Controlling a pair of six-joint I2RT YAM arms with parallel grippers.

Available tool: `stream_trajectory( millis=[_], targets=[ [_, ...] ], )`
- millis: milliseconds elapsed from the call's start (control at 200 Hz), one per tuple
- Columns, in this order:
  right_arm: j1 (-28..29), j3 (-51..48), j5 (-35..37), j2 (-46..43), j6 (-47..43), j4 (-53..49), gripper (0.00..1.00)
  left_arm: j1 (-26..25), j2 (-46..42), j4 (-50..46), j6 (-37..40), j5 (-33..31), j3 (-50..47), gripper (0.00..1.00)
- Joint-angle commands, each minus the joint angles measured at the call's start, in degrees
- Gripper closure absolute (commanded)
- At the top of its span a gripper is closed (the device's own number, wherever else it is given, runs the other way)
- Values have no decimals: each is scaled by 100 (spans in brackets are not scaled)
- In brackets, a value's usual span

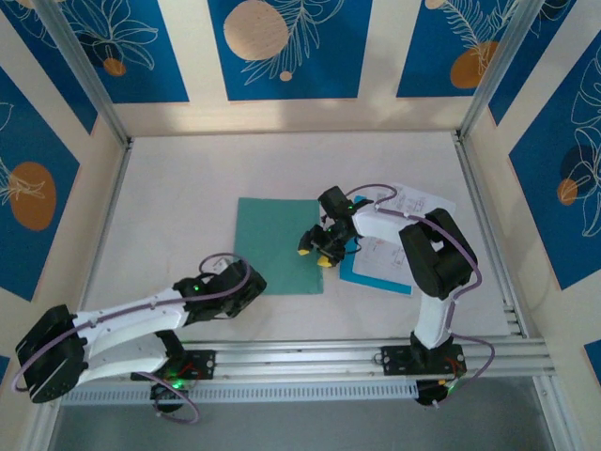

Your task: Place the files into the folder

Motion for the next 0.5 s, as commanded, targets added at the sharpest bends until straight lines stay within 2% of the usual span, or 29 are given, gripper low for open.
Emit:
stream_trajectory(
  millis=[0,165,385,495],
  targets=[
    [41,-98,-79,-7,51,-99,39,-148,24,609,-1269,-443,-198,32],
    [50,-139,12,46,28,-151,38,-259,348,1278,-1720,-515,-452,32],
    [111,-150,150,20,-22,-215,38,-285,505,1435,-1874,-750,-495,36],
    [127,-150,172,33,-32,-233,38,-337,572,2044,-2009,-970,-737,38]
  ],
)
